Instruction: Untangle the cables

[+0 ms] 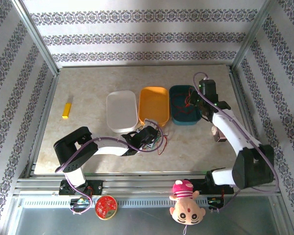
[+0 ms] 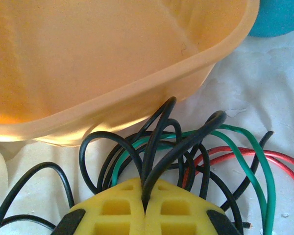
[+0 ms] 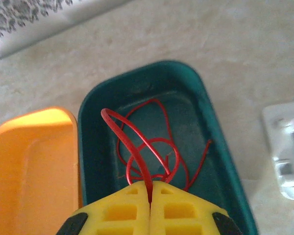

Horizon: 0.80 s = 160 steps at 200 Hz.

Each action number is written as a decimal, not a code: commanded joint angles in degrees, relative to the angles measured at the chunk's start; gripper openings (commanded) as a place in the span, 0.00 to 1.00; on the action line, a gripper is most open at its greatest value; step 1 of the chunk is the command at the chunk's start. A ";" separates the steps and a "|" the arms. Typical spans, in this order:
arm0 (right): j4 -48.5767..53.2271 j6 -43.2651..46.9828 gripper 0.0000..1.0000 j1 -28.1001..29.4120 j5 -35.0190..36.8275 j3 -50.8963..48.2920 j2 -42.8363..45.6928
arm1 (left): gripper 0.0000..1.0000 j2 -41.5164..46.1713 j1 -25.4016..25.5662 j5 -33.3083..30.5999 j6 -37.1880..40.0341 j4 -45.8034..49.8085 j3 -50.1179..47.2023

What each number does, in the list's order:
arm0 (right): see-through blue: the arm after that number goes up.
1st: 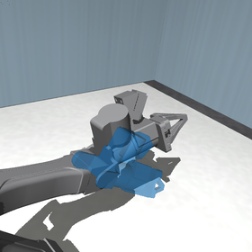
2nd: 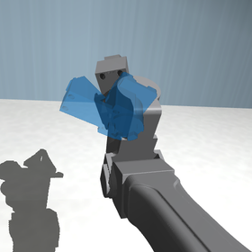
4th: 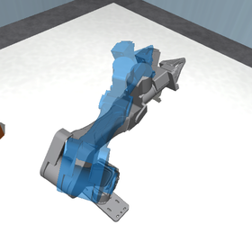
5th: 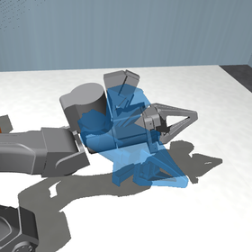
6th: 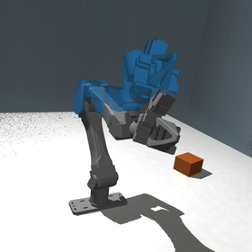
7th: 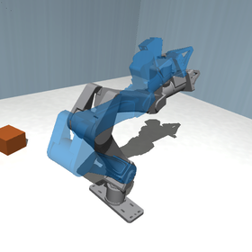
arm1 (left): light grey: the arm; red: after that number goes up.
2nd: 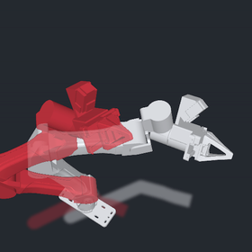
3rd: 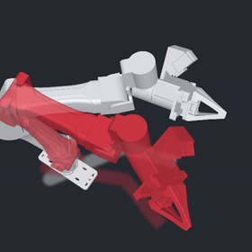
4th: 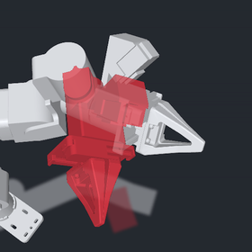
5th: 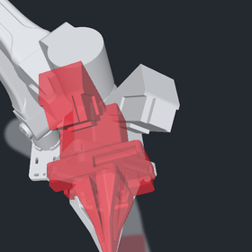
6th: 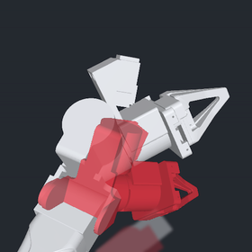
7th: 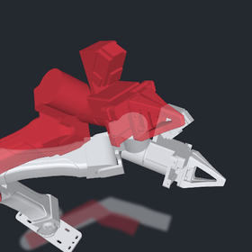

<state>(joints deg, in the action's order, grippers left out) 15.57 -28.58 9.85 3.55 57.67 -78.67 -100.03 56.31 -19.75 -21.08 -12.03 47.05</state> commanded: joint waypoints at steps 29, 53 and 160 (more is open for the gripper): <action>-0.67 -6.83 0.33 -0.79 -5.11 -1.80 -6.21 | 0.00 1.68 0.64 -0.99 -0.10 0.79 -1.29; 3.32 -7.39 0.47 -0.71 0.29 -2.68 -3.73 | 0.00 2.55 0.59 -1.20 -0.18 0.02 -2.09; 15.00 0.84 0.55 0.03 -3.74 -8.81 9.80 | 0.00 4.97 0.64 -1.90 -0.37 -3.00 -4.13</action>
<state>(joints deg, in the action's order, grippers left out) 27.16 -29.85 9.52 2.35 50.09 -69.23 -96.25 56.31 -20.25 -21.10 -12.64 43.62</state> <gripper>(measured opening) 0.559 0.039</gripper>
